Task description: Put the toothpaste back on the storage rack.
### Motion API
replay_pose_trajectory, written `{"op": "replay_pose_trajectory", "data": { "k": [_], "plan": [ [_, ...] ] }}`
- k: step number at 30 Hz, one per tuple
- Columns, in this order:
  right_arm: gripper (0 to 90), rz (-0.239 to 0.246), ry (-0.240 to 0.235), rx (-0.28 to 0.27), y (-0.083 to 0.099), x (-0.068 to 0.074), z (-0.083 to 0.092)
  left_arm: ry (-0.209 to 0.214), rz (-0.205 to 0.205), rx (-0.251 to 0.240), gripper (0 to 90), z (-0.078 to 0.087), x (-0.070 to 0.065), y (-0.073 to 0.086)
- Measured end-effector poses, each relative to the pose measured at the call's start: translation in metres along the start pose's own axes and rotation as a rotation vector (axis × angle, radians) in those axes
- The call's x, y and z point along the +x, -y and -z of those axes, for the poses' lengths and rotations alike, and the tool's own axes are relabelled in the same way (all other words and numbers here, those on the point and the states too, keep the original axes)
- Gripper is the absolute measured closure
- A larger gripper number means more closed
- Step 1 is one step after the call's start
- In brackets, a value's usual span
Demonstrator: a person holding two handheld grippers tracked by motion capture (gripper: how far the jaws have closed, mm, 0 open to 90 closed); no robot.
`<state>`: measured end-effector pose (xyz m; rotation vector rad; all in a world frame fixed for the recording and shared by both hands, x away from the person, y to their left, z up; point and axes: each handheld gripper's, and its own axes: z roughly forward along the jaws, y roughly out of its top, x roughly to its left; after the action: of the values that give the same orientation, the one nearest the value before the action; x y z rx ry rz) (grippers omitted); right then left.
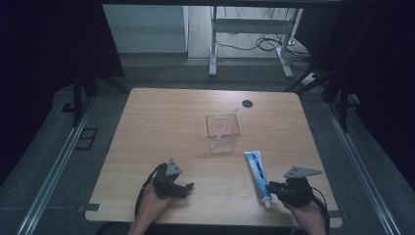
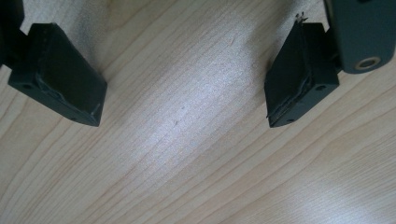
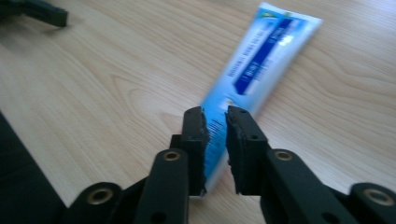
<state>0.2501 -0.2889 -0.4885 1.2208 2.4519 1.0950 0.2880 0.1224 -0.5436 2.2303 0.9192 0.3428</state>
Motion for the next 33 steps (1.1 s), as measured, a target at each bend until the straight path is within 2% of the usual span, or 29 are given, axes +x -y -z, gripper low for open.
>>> {"op": "replay_pose_trajectory", "data": {
  "k": [1,3,6,14,15,22,25,33],
  "plan": [
    [80.2,0.003,-0.023,0.004,-0.002,0.003,-0.004,0.000,0.000,0.000,13.1,0.000,0.000,0.000],
    [80.8,0.005,-0.036,0.007,-0.002,0.005,-0.006,0.000,0.000,0.000,13.1,0.000,0.000,0.000],
    [81.8,0.036,-0.056,0.019,-0.005,0.012,-0.012,0.001,0.001,0.000,13.1,0.000,0.000,0.000],
    [81.4,0.057,-0.056,0.055,-0.009,0.022,-0.025,0.000,0.000,0.000,13.1,0.000,0.000,0.000],
    [80.9,0.064,-0.050,0.074,-0.008,0.024,-0.029,0.000,0.000,0.000,13.1,0.000,0.000,0.000],
    [80.4,0.048,-0.045,0.098,-0.007,0.022,-0.033,0.000,0.001,0.000,13.1,0.000,0.000,0.000],
    [79.9,0.048,-0.026,0.119,-0.007,0.020,-0.032,0.000,0.001,0.000,13.1,0.000,0.000,0.000],
    [79.5,0.032,-0.009,0.122,-0.004,0.011,-0.028,0.001,0.002,0.000,13.1,0.000,0.000,0.000]
  ]
}}
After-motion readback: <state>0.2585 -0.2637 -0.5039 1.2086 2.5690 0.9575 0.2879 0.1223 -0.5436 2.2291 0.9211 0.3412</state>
